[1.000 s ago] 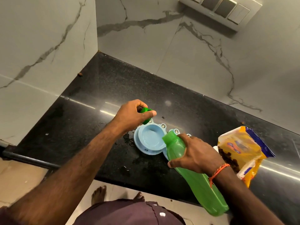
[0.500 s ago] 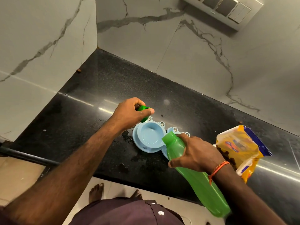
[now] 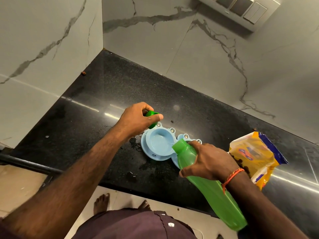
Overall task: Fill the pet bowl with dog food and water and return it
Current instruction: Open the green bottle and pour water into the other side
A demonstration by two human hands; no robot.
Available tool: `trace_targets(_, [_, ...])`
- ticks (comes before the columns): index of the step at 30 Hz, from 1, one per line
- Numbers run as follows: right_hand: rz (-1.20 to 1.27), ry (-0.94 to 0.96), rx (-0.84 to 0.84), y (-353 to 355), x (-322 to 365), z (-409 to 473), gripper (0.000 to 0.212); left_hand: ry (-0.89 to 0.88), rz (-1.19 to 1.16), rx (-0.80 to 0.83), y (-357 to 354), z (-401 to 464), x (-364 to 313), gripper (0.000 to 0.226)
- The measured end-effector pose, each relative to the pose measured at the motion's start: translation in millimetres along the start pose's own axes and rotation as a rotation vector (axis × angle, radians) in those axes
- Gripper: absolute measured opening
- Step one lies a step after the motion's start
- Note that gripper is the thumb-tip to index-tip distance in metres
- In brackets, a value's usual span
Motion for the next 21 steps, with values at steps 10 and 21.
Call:
trace_targets(10, [-0.039,-0.005,0.006,3.4,1.2,-1.5,0.118,0.003,0.008,-0.005,0.9,-3.9,-1.6,0.047])
trace_targets(21, [-0.067,-0.009,-0.007,10.8,1.7,-9.4,0.119,0.001,-0.006,-0.004,-0.9,-5.0,-4.1,0.045])
Point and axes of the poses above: each hand's wrist, its own z-axis towards the middle knuckle, its own y-axis out of the back of the hand, x = y × z, the point moved 4 cm from there along z, towards the middle knuckle, and after that the axes turned 4 degrees about z, right-handed, at the moved point
